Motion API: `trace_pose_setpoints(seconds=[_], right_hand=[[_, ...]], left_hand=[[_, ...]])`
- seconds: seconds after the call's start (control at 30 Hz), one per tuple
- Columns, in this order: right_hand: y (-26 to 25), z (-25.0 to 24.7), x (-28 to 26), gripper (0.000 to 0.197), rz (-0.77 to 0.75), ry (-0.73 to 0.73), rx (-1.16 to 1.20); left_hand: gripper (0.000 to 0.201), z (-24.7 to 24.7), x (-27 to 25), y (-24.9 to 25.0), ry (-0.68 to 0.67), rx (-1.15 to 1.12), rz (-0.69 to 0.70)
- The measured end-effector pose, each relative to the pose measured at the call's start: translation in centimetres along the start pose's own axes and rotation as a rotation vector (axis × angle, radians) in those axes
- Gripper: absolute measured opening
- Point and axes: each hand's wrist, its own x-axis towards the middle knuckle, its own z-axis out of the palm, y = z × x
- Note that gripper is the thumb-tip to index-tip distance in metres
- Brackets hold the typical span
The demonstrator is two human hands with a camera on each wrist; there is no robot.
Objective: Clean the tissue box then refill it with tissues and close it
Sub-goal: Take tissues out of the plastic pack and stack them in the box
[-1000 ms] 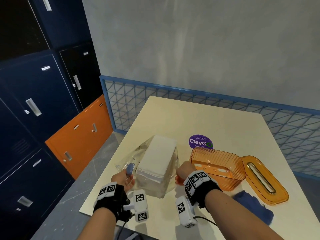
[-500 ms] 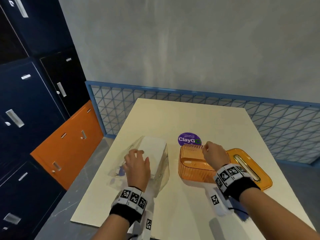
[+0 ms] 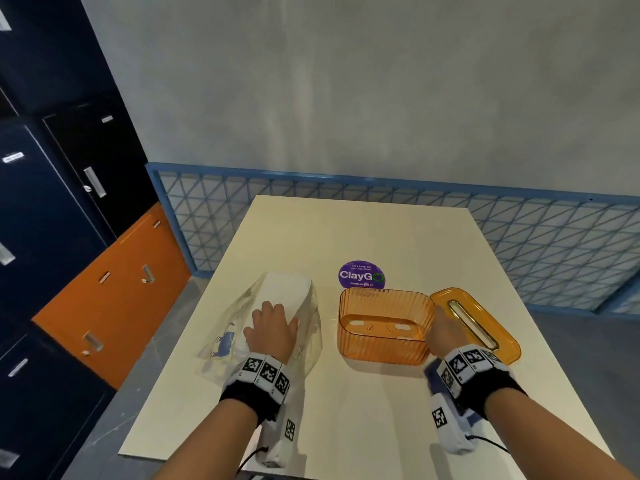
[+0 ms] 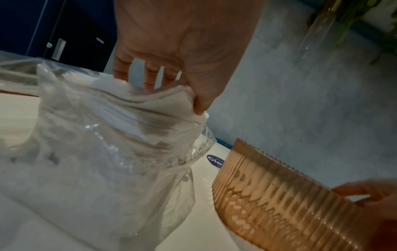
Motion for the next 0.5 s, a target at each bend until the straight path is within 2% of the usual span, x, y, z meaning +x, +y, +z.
trace_pose_setpoints(seconds=[0.2,0.3,0.4,0.5], right_hand=[[0.2,0.9,-0.7,0.048,-0.007,0.008,0.030],[0.2,0.9,-1.1,0.043,-0.004,0.013,0.036],[0.3,1.0,-1.2,0.040,-0.010,0.016,0.023],[0.4,1.0,-1.1,0.041,-0.015,0.014,0.011]], left_hand=[[0.035,-0.5,0.2,0.2,0.023,-0.157,-0.038],[0.034,-0.7,0.2,0.5,0.036,-0.184,-0.054],[0.032,-0.7,0.2,0.7,0.025,-0.159,-0.049],[0.029,-0.5,0.0,0.8,-0.020,0.006,0.008]])
